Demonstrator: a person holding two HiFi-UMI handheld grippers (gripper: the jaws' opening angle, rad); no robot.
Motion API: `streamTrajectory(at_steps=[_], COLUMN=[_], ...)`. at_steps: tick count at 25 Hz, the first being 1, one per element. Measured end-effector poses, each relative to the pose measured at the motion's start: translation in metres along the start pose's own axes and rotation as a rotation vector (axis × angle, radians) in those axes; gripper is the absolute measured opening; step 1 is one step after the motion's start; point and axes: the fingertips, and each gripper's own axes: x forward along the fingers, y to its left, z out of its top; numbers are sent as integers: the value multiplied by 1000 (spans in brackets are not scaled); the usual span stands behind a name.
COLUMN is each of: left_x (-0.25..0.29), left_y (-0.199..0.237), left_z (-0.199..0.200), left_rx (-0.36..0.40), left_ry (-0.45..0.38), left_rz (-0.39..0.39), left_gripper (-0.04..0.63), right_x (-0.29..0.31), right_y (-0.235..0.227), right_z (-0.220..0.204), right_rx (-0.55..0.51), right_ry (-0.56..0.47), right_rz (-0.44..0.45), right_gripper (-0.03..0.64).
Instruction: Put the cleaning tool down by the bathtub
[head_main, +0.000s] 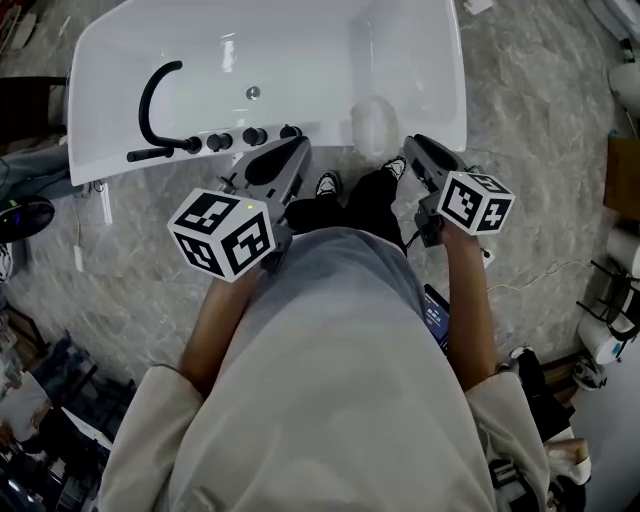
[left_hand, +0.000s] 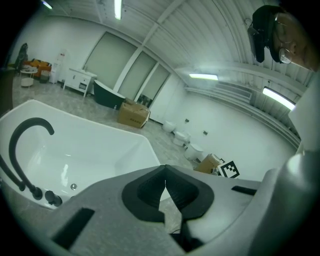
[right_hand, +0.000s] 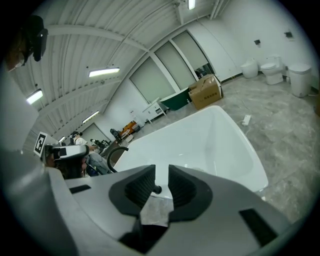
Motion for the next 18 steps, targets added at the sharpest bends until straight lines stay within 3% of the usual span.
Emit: streamTrajectory(at_steps=[10,18], left_x=[-5,-14], left_y=[-9,-17], left_z=[9,3], left_rx=[40,76], left_ry=[-27,-16], left_rz=[-27,-58], left_gripper=[5,5], right_x=[-37,-71], right_y=[38,61], right_z=[12,12], right_rx=[-104,-132], right_ry=[-61,-105], right_rz=[14,-54], right_gripper=[66,28])
